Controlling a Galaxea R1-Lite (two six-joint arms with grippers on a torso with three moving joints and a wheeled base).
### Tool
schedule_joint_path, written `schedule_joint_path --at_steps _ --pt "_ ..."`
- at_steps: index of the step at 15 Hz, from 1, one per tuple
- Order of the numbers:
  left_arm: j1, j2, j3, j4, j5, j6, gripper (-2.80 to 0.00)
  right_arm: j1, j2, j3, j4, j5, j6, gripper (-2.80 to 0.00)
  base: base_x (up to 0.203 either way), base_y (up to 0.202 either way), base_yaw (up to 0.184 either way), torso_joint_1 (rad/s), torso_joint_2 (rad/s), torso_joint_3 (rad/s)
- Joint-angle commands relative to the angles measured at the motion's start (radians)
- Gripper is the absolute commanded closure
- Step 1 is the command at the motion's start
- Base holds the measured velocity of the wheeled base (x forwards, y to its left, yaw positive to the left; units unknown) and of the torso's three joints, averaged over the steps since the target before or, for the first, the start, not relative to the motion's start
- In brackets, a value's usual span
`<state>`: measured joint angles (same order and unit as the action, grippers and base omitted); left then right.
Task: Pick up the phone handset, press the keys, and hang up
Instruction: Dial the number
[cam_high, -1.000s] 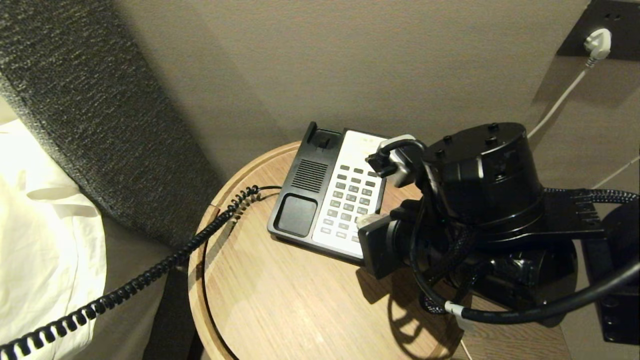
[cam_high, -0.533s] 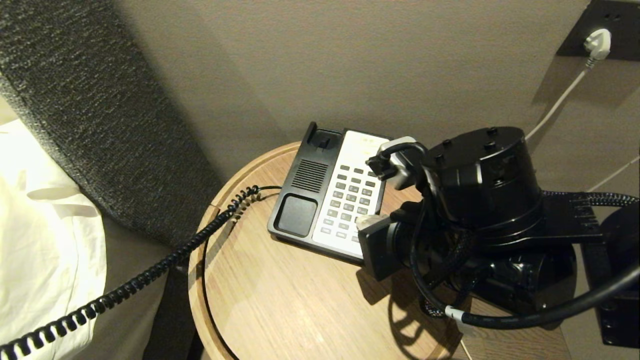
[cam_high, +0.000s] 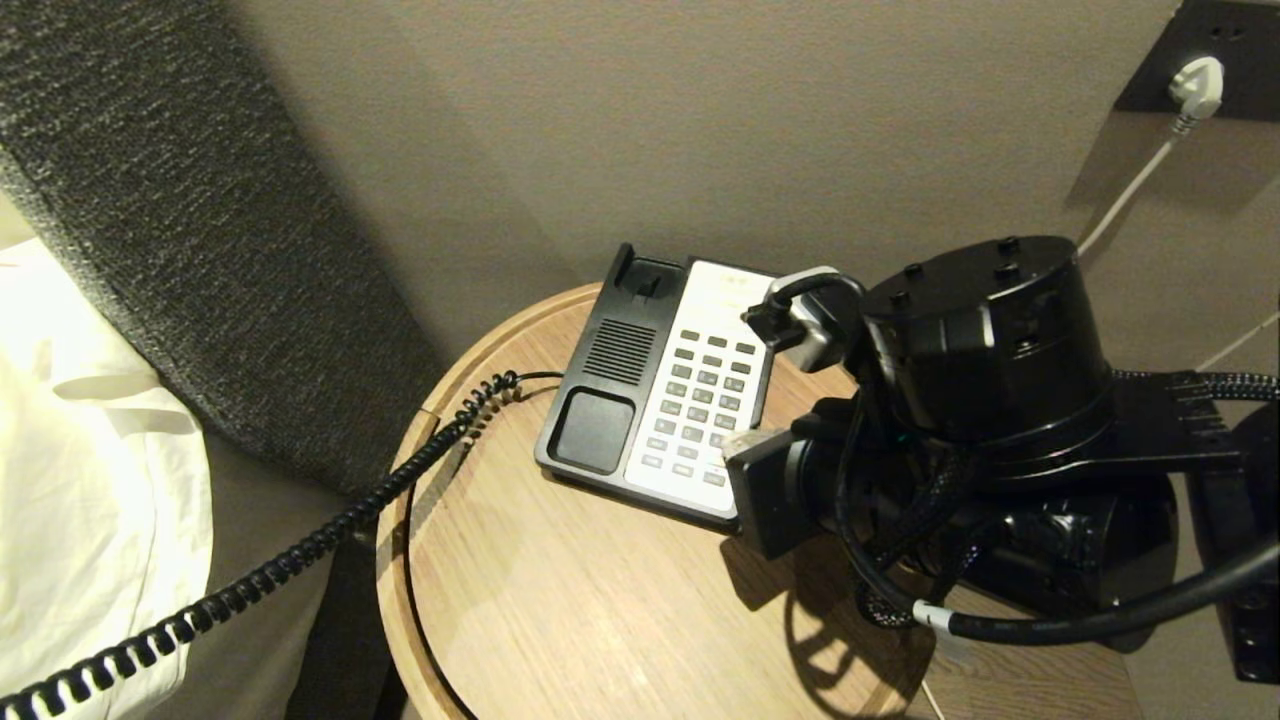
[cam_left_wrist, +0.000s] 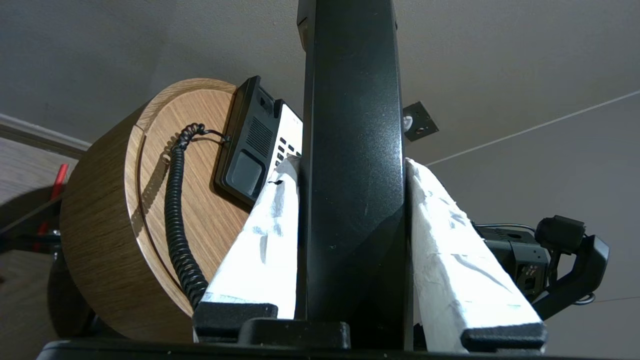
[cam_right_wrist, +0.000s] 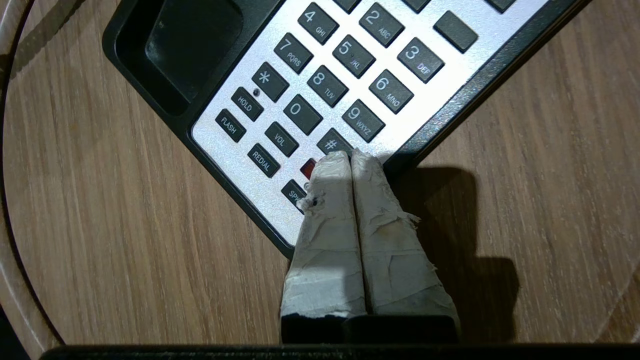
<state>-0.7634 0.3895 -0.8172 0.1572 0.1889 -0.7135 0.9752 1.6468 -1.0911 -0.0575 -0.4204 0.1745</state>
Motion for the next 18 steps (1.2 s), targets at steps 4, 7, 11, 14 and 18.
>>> schedule_joint_path --at_steps 4,7,11,14,18 --pt "0.000 -0.004 0.003 0.001 0.001 -0.004 0.00 0.031 -0.013 0.008 0.004 0.011 0.010 0.00 0.000 0.000 0.000 0.000 0.00 0.000" --pt "-0.001 -0.006 0.004 0.001 0.001 -0.004 0.00 0.049 -0.015 0.008 0.017 0.017 0.014 0.00 0.000 0.000 0.000 0.000 0.00 0.000" --pt "-0.001 -0.003 -0.002 0.001 0.001 -0.003 0.00 0.049 -0.010 0.010 0.024 0.011 0.013 0.00 0.000 0.000 0.000 0.000 0.00 0.000" --pt "0.000 -0.004 0.001 0.001 0.001 -0.003 0.00 0.049 -0.003 0.012 0.022 0.012 0.014 0.00 0.000 0.000 0.000 0.000 0.00 0.000" --pt "-0.001 -0.004 0.001 0.001 0.000 -0.003 0.00 0.049 0.005 0.016 0.022 0.012 0.016 0.00 0.000 0.000 0.000 0.000 0.00 0.000"
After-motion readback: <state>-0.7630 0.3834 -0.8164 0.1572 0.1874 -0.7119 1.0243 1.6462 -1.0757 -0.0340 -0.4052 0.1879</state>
